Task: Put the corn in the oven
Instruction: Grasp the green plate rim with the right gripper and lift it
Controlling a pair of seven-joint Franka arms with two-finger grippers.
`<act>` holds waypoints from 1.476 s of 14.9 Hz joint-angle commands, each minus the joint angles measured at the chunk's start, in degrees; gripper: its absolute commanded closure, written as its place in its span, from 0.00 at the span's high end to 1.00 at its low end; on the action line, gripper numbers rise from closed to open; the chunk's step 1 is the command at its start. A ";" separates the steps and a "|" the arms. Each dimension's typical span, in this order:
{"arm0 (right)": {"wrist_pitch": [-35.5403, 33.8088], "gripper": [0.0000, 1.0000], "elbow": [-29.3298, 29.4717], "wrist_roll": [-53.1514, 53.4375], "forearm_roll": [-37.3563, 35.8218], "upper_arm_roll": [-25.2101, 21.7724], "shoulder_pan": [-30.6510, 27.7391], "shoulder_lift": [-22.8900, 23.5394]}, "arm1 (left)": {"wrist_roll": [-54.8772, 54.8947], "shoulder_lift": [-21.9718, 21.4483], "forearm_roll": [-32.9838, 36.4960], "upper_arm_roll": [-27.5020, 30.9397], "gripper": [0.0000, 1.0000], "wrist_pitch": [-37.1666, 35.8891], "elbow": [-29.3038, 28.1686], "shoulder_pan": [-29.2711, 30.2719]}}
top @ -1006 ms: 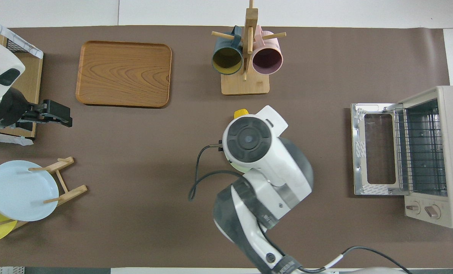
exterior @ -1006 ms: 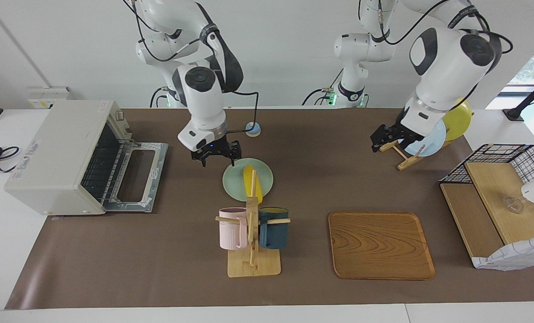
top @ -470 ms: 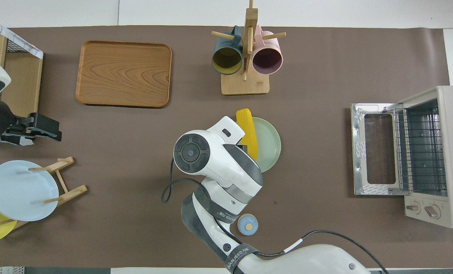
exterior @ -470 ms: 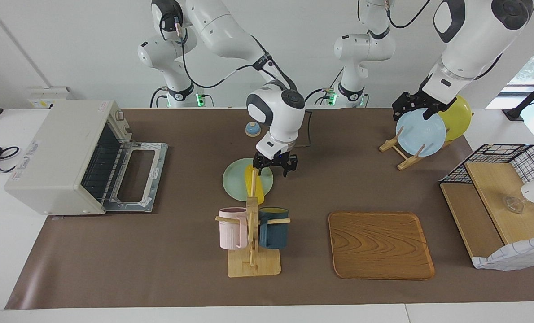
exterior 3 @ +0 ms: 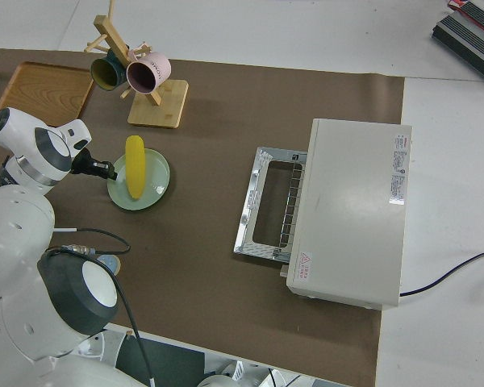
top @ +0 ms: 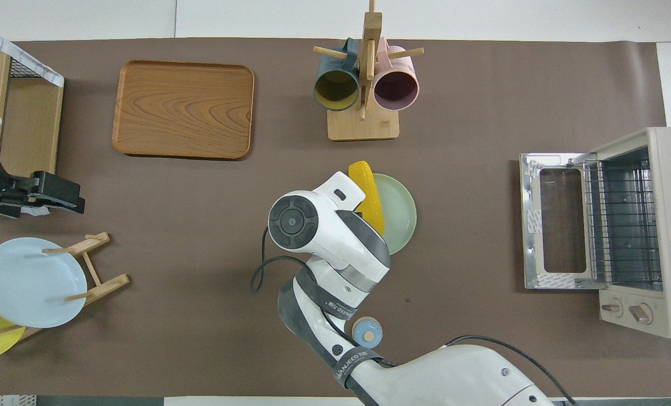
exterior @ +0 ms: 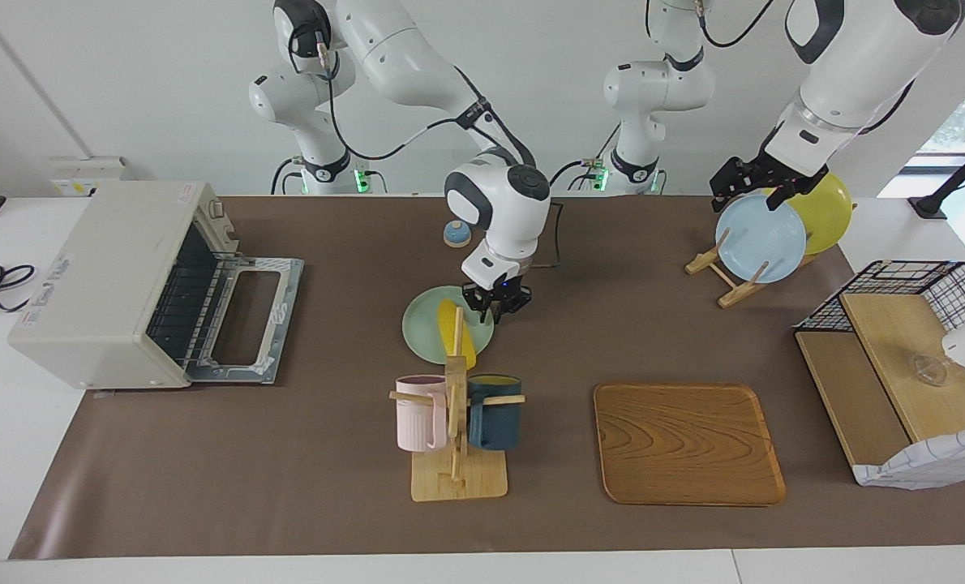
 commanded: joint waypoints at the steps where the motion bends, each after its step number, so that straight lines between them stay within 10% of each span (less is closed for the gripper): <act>1: 1.63 0.22 -3.68 -0.37 -0.50 1.09 -0.59 -1.97 | 0.75 0.62 -0.66 -0.34 1.00 -0.98 1.42 0.26; 5: 1.63 0.22 -4.48 -0.55 -0.50 1.09 -0.59 -2.32 | 0.67 0.44 -0.66 -0.34 1.00 -0.80 1.07 0.35; 7: 1.46 0.00 -4.39 -0.81 -0.59 1.01 -0.76 -2.32 | 0.67 0.44 -0.57 -0.25 1.00 -0.72 0.98 0.17; 22: -19.09 0.00 0.01 -13.71 -5.34 0.74 -9.44 -7.50 | -0.57 0.62 -0.75 -0.34 1.00 0.69 1.24 -0.62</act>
